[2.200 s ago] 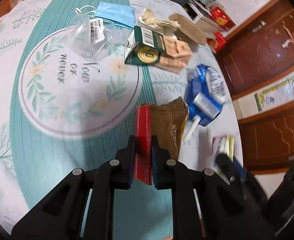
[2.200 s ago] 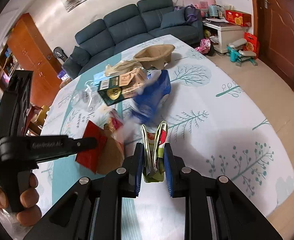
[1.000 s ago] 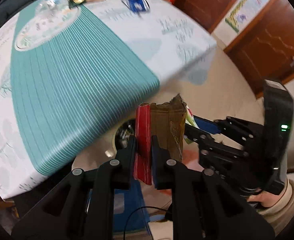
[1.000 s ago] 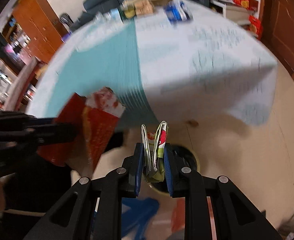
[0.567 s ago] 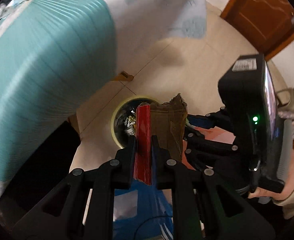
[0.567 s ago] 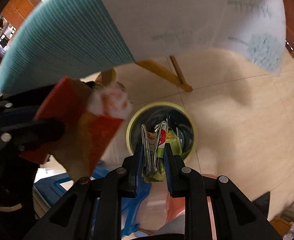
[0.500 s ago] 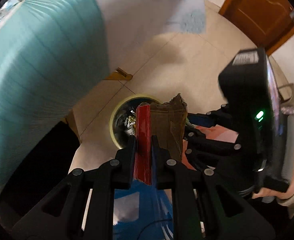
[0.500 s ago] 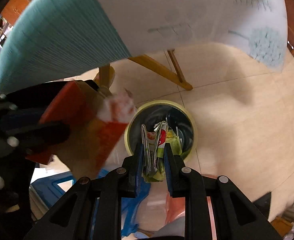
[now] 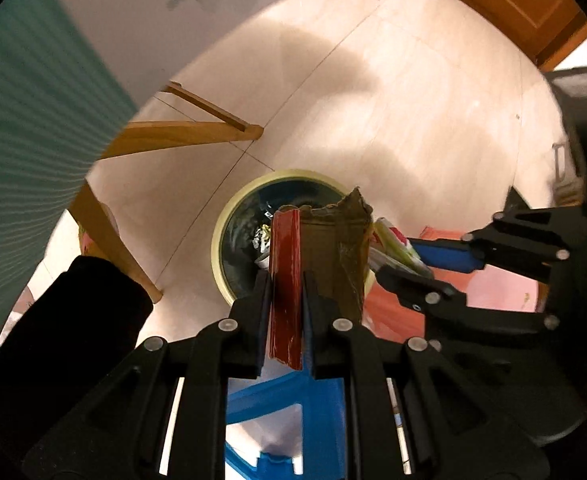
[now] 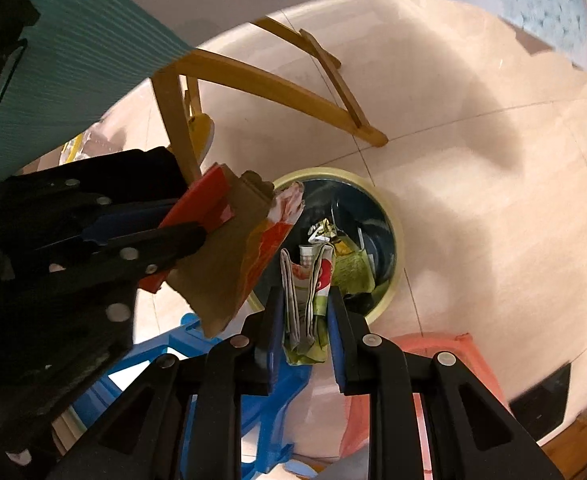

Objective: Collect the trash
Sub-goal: 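Open both tools to drop the red box and packet into the bin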

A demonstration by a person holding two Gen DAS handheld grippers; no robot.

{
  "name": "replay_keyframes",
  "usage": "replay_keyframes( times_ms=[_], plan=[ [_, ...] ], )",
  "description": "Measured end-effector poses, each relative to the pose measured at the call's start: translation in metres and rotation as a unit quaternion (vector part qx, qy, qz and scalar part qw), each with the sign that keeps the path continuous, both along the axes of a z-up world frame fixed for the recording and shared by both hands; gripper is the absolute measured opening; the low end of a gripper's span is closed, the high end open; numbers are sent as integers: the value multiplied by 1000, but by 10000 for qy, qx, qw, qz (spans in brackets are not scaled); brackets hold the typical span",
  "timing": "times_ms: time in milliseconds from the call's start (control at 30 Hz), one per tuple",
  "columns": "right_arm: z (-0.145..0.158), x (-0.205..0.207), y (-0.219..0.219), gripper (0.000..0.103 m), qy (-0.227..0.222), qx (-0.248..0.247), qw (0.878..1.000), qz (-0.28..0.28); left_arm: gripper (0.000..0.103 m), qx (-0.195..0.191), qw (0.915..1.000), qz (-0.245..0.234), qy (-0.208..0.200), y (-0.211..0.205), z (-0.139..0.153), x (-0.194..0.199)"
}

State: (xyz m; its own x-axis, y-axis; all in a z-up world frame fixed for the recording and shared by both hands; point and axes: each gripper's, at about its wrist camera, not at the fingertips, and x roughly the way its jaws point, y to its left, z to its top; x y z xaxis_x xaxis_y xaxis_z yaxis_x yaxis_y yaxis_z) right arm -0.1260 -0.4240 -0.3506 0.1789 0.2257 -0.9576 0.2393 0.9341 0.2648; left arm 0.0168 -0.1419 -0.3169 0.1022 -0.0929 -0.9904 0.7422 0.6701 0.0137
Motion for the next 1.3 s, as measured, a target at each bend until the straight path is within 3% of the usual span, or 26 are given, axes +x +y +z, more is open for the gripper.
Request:
replay_keyframes(
  times_ms=[133,367,567,733,1067,1300],
  plan=[
    [-11,8,-9,20,91,143,9996,-223,12,136,9999,-103,20,-8,-21,7],
    [-33,24,-26,24,251,342,9976,-554,15,244,9992,148,273,-5,-37,24],
    [-46,37,-30,37,336,581,9949,-749,19,249,9987,263,353,-2,-33,31],
    [-58,43,-27,39,449,651,9936,-806,25,306,9972,435,528,0,-37,40],
    [-67,48,-27,51,538,700,9920,-899,26,305,9949,665,690,6,-43,51],
    [-69,49,-25,53,566,697,9924,-843,30,297,9929,844,778,14,-44,55]
  ],
)
